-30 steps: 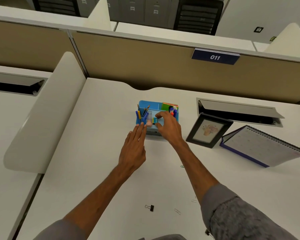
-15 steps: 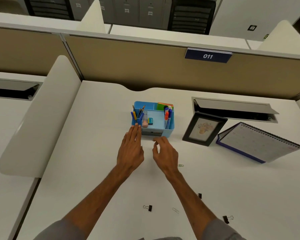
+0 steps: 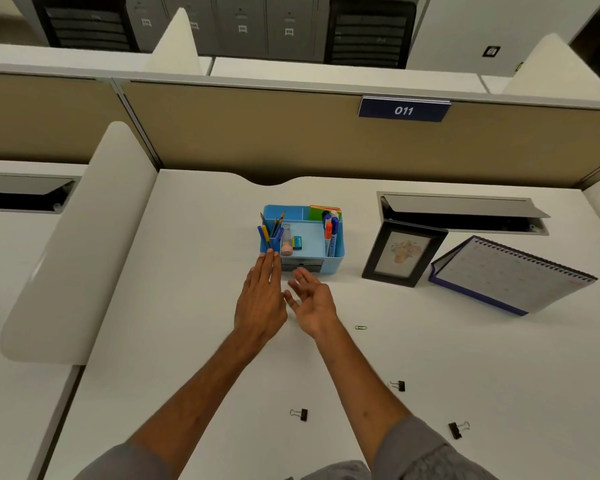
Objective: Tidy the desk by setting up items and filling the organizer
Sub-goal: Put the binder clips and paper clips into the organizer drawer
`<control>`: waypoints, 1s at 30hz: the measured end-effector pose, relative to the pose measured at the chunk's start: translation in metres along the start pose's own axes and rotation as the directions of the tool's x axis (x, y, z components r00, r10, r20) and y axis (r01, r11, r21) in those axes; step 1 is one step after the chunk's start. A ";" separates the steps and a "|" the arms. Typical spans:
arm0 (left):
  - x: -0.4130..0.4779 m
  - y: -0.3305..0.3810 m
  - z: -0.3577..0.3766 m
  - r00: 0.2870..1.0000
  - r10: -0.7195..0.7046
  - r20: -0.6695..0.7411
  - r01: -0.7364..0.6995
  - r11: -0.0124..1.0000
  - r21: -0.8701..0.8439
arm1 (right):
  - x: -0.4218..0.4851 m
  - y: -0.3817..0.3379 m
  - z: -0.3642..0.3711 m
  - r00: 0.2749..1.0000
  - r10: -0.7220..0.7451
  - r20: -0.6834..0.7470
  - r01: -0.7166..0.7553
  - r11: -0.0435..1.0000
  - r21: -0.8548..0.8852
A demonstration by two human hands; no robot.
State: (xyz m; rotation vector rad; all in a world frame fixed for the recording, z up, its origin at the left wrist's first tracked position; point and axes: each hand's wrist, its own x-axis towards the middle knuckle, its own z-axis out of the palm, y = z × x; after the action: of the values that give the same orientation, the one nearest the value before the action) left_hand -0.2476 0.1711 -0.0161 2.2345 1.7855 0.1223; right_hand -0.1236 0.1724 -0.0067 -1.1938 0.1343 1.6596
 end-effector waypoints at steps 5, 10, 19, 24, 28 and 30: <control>0.002 -0.006 -0.001 1.000 0.026 0.014 -0.027 0.998 0.050 | 0.005 0.003 0.009 1.000 0.010 -0.029 -0.007 0.995 0.102; 0.002 -0.014 -0.002 0.998 0.056 -0.001 -0.056 0.998 0.018 | 0.005 0.008 0.014 0.999 0.023 -0.046 -0.013 0.978 0.208; 0.003 -0.020 0.000 0.997 0.079 -0.015 -0.079 0.996 -0.037 | 0.008 0.012 0.023 0.998 0.009 -0.059 0.011 0.942 0.334; 0.002 -0.021 0.000 0.998 0.066 0.000 -0.066 0.997 -0.049 | 0.010 0.015 0.016 0.999 0.016 -0.046 -0.002 0.953 0.303; 0.002 -0.020 -0.003 0.998 0.060 0.023 -0.059 0.997 -0.058 | 0.010 0.018 0.006 0.999 0.031 -0.035 -0.020 0.963 0.267; 0.002 -0.019 -0.004 0.998 0.058 0.026 -0.056 0.997 -0.054 | 0.008 0.019 0.000 0.999 0.040 -0.035 -0.031 0.970 0.241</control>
State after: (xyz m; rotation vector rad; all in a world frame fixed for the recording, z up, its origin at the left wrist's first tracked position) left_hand -0.2660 0.1778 -0.0178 2.2396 1.6853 0.1474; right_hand -0.1383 0.1688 -0.0212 -1.0457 0.3733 1.5996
